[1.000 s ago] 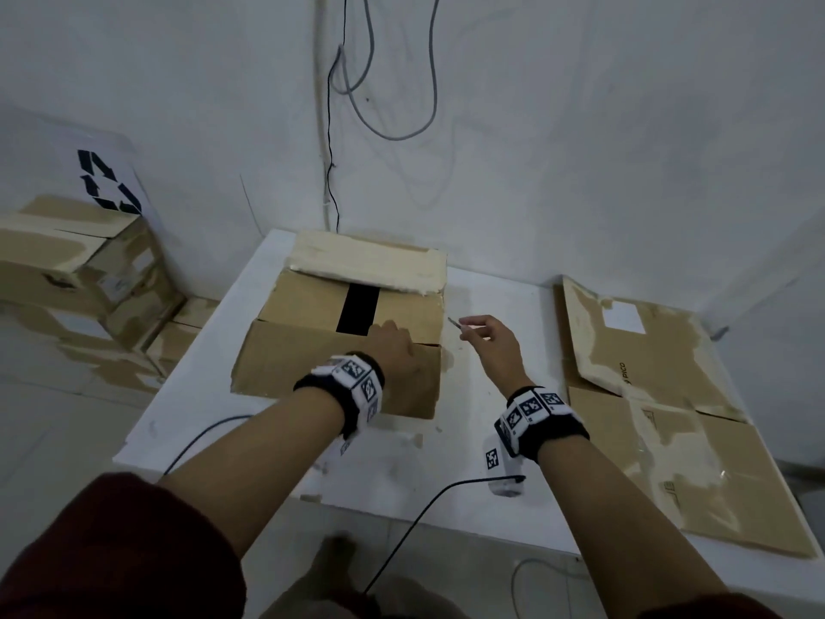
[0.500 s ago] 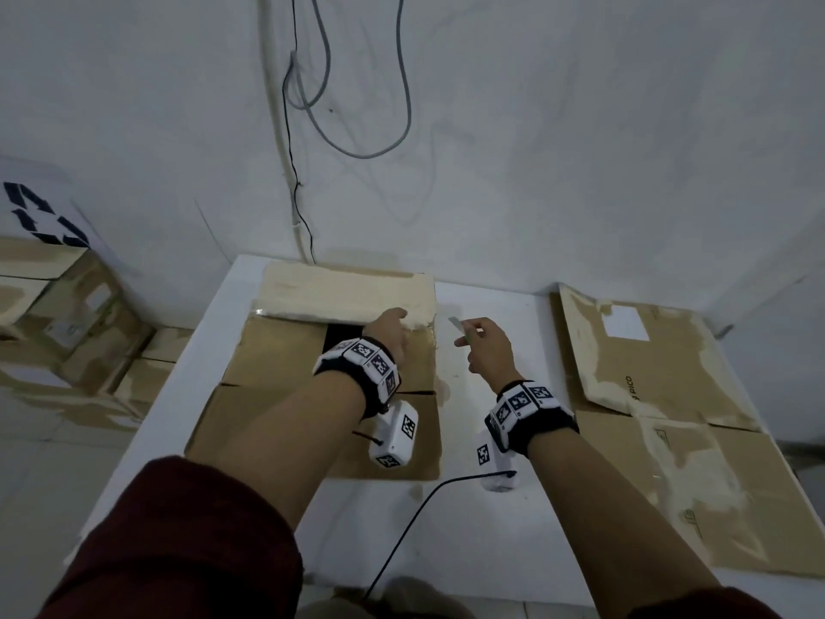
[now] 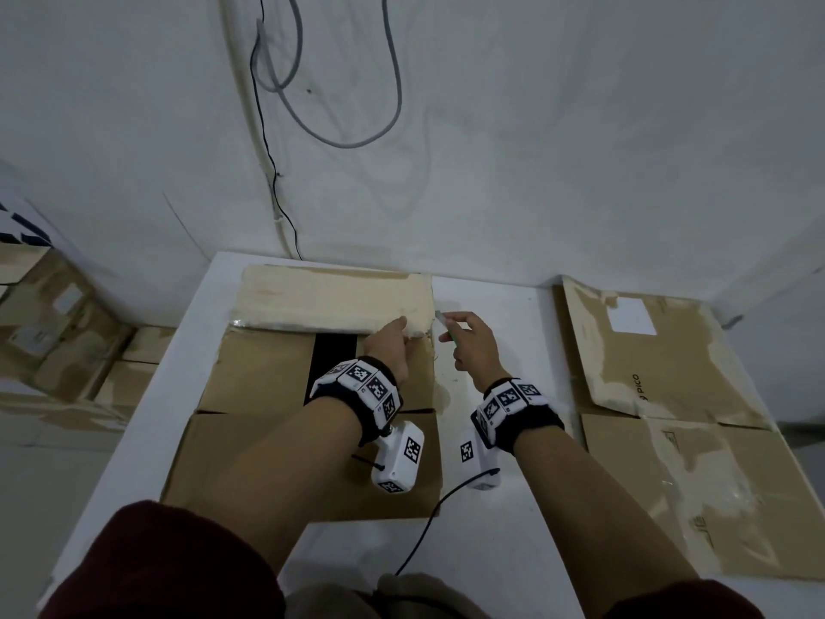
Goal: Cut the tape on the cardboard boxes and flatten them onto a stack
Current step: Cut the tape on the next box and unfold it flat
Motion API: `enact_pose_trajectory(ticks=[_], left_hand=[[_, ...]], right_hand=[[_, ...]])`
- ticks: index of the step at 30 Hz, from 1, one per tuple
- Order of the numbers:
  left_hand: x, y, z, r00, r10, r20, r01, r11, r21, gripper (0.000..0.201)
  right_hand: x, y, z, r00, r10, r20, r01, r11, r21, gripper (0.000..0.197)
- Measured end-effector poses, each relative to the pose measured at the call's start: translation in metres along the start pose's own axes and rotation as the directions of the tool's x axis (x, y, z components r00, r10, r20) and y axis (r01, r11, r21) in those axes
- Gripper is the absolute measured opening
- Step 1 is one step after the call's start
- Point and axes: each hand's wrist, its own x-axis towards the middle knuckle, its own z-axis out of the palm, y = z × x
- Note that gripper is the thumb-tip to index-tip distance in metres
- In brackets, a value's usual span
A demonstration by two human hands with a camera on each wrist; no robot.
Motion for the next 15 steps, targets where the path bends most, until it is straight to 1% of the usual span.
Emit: enact_pose_trajectory(ticks=[2,5,8,10,13,15], left_hand=[[0.005,-0.004,0.0,0.999,0.03,0.014,-0.03,0.999,0.011,0.035],[0.012,-0.009,-0.005,0.998,0.067,-0.005,-0.066,0.996,0.051,0.033],[0.015,-0.011,-0.008,0.997,0.078,-0.01,-0.076,0.991,0.106,0.026],[0.017,-0.012,-0.011,0.995,0.1,-0.01,-0.097,0.982,0.16,0.028],[0.017,-0.014,-0.013,0.993,0.118,-0.019,-0.113,0.98,0.167,0.027],[0.017,-0.015,-0.014,0.992,0.121,-0.025,-0.115,0.98,0.163,0.018]], right_hand=[[0.0,-0.001,0.001,1.0,0.016,0.021,-0.017,0.999,0.042,0.027],[-0.001,-0.003,0.001,0.996,0.044,0.082,-0.05,0.996,0.079,0.021],[-0.002,-0.005,0.0,0.993,0.059,0.101,-0.066,0.996,0.063,0.019],[-0.002,-0.007,0.0,0.993,0.049,0.108,-0.055,0.997,0.055,0.014],[-0.004,-0.01,-0.003,0.988,0.031,0.155,-0.034,0.999,0.021,0.011],[-0.005,-0.01,-0.009,0.983,0.035,0.18,-0.034,0.999,-0.009,0.013]])
